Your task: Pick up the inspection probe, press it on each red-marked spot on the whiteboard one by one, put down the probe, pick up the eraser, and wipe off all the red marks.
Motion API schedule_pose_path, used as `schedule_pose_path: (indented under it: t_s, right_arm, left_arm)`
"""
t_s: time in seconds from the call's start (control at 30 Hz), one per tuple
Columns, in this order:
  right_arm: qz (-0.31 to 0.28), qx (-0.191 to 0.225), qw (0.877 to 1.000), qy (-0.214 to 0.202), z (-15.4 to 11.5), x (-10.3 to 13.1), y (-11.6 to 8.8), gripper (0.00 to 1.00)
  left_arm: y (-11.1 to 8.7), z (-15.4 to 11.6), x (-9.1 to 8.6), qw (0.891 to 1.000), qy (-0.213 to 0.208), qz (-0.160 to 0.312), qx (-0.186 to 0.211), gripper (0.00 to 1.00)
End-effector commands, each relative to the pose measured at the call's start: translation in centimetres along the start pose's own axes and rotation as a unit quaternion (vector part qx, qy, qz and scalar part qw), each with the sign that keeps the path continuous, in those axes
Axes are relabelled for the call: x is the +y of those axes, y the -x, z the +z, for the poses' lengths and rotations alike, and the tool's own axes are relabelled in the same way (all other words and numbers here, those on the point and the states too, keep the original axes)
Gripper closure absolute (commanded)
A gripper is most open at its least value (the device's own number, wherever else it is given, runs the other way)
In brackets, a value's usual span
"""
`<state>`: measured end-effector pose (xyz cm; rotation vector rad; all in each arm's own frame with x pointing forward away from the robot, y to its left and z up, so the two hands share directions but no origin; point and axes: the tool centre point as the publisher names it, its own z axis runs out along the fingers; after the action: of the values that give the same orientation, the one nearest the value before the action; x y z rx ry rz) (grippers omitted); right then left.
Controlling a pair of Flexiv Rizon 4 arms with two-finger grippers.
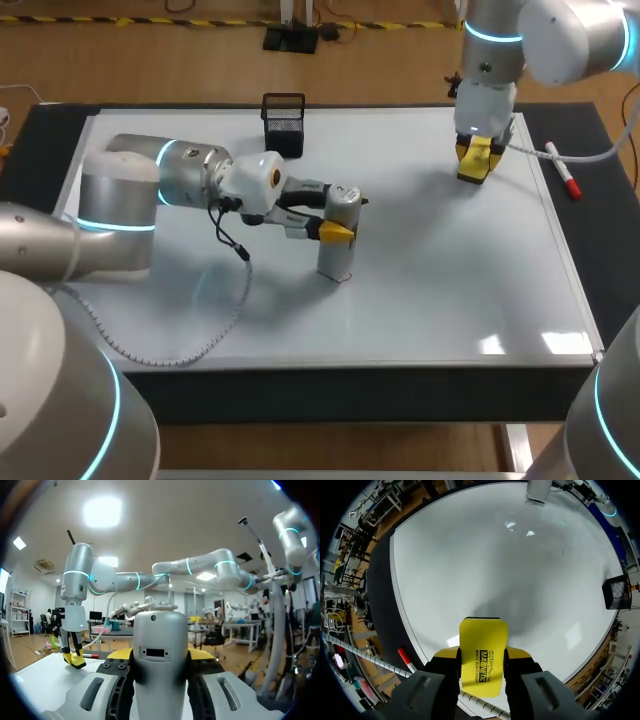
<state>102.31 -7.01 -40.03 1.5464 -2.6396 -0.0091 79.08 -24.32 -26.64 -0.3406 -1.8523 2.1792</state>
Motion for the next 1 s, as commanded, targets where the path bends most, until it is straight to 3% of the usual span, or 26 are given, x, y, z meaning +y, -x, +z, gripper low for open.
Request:
schedule_pose_path:
  t_s: [0.03,0.6,1.0]
  right_arm:
    - [0.000,0.002,1.000,0.000,-0.1,-0.1,0.0,1.00]
    - [0.000,0.002,1.000,0.000,-0.1,-0.1,0.0,1.00]
    - [0.000,0.002,1.000,0.000,-0.1,-0.1,0.0,1.00]
  left_arm:
    - [0.2,0.1,0.6,1.000,-0.003,-0.001,0.006,1.00]
    - [0.2,0.2,1.4,1.000,-0.003,-0.004,0.014,1.00]
    - [-0.1,-0.3,1.7,0.999,0.032,-0.004,0.017,1.00]
